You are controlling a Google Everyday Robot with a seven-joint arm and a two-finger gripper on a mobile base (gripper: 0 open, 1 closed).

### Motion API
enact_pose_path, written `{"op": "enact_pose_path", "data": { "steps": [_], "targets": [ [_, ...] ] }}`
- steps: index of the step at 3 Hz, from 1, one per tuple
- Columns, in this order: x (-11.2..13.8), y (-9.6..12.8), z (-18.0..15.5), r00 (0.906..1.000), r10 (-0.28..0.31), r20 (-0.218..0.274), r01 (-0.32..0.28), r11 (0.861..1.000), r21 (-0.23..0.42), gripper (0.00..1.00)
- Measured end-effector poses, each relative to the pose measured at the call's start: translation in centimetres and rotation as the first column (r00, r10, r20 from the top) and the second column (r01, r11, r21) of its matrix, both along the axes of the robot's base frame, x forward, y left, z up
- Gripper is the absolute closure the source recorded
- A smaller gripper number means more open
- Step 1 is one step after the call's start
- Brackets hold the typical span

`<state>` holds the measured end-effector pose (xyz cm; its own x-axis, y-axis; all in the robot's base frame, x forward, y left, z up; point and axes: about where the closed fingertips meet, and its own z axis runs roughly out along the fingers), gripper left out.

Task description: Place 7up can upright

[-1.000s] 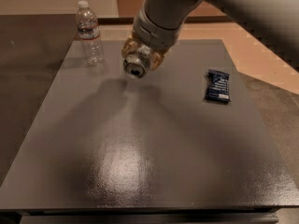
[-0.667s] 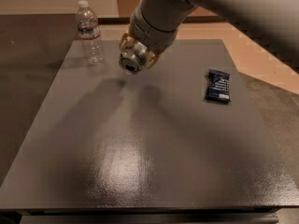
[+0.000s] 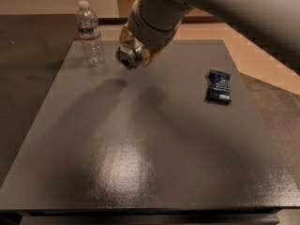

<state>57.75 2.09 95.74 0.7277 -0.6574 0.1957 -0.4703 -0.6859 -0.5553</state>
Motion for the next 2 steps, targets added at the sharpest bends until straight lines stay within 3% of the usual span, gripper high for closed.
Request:
{"op": "enact_pose_path", "data": {
  "steps": [1, 2],
  "targets": [
    [0.0, 0.0, 0.0, 1.0, 0.0, 0.0, 0.0, 1.0, 0.0, 1.0],
    [0.44, -0.69, -0.25, 0.995, -0.038, -0.093, 0.046, 0.995, 0.086, 1.0]
  ]
}}
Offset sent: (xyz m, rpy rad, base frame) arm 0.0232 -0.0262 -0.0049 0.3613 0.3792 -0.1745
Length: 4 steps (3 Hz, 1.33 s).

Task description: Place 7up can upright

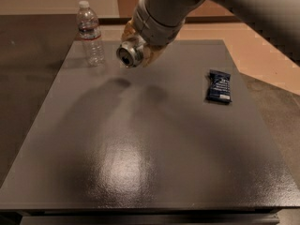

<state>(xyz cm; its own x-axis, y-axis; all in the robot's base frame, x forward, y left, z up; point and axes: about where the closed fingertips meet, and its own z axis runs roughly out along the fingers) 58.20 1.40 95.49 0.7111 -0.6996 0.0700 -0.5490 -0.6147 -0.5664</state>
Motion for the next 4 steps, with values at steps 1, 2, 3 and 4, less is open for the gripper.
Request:
{"op": "enact_pose_path", "data": {
  "steps": [1, 2, 3, 4],
  "targets": [
    [1.4, -2.0, -0.7, 0.9802, -0.069, -0.186, 0.103, 0.978, 0.18, 1.0],
    [2.4, -3.4, -0.4, 0.9378, -0.096, -0.334, 0.211, 0.921, 0.327, 1.0],
    [2.8, -5.3, 0.5, 0.8942, -0.15, -0.422, 0.333, 0.852, 0.404, 1.0],
    [3.2, -6.3, 1.8, 0.8379, -0.24, -0.49, 0.457, 0.8, 0.389, 1.0]
  ]
}}
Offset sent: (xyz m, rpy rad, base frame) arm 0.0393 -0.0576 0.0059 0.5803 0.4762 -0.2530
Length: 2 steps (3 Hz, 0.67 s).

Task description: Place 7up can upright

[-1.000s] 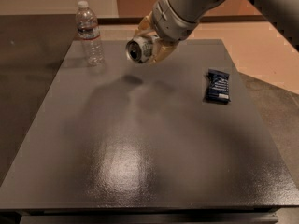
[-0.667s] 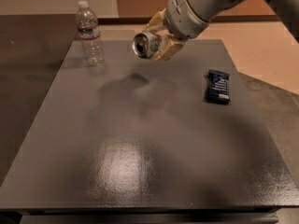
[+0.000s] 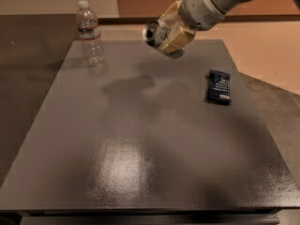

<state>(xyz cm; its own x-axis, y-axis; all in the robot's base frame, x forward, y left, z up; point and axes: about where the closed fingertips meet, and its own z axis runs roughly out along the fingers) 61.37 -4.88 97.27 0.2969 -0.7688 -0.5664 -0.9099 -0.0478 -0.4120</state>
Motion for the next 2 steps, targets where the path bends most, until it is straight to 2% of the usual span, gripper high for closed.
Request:
{"op": "enact_pose_path", "data": {
  "steps": [1, 2],
  "targets": [
    [0.32, -0.43, 1.03, 0.9888, -0.124, -0.083, 0.124, 0.992, -0.007, 1.0],
    [0.35, -0.52, 1.54, 0.9507, -0.255, -0.177, 0.266, 0.963, 0.046, 1.0]
  ]
}}
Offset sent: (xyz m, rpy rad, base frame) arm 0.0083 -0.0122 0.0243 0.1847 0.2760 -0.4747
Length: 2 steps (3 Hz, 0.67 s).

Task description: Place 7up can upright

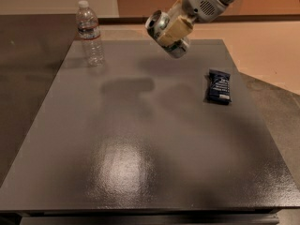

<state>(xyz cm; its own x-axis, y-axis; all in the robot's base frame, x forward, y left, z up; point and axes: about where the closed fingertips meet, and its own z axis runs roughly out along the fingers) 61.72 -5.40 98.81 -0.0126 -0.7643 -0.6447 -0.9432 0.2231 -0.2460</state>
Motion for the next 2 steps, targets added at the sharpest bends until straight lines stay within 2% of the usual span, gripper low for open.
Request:
{"op": "enact_pose_path", "data": {
  "steps": [1, 2],
  "targets": [
    [-1.1, 0.4, 0.2, 0.9873, -0.14, -0.076, 0.149, 0.98, 0.135, 1.0],
    [-2.8, 1.0, -1.3, 0.9576, -0.248, -0.146, 0.278, 0.929, 0.245, 1.0]
  ]
}}
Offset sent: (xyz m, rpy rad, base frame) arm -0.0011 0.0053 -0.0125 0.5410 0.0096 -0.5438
